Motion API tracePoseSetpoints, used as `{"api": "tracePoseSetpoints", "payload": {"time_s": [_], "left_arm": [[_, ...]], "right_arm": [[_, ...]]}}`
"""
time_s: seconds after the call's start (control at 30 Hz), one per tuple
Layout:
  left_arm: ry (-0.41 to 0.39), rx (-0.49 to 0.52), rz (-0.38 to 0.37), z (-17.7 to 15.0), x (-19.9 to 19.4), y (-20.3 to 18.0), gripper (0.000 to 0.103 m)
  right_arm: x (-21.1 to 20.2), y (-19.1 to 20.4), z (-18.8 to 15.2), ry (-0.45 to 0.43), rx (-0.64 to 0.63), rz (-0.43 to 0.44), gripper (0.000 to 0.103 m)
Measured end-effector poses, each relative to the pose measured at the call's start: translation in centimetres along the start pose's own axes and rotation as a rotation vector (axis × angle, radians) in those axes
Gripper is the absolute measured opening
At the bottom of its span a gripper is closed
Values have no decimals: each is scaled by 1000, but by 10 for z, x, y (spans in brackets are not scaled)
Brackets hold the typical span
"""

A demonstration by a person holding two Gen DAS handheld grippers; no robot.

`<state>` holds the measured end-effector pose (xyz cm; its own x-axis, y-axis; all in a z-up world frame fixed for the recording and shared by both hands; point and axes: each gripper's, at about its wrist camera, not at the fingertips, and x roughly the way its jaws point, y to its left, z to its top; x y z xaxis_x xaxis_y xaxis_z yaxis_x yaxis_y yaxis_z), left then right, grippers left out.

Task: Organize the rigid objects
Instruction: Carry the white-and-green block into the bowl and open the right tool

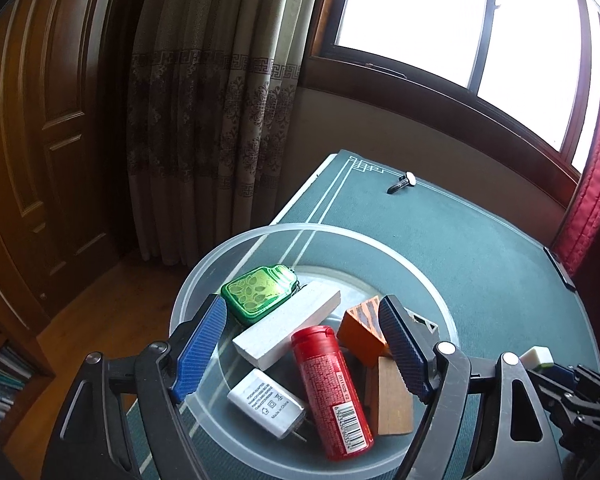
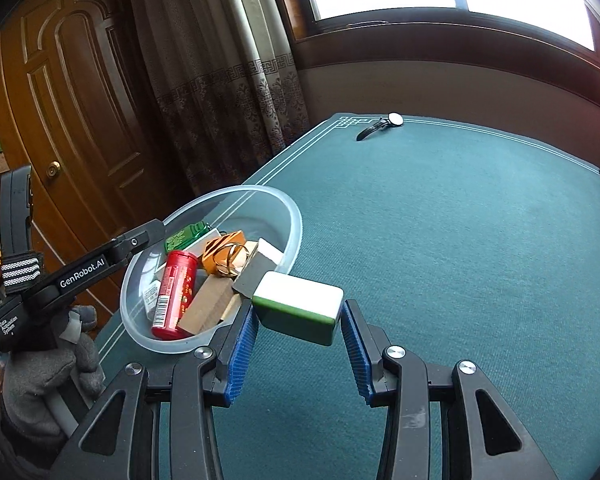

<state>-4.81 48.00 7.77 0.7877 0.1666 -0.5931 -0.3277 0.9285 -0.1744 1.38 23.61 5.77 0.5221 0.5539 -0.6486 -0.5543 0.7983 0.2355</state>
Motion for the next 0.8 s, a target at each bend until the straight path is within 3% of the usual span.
{"api": "tracePoseSetpoints", "payload": {"time_s": [0.43, 0.8], "left_arm": [[-19, -40, 74, -12, -11, 34, 80], [13, -7, 111, -21, 0, 31, 80]], "right_arm": [[33, 43, 13, 29, -72, 41, 46], [56, 57, 18, 45, -102, 30, 46]]}}
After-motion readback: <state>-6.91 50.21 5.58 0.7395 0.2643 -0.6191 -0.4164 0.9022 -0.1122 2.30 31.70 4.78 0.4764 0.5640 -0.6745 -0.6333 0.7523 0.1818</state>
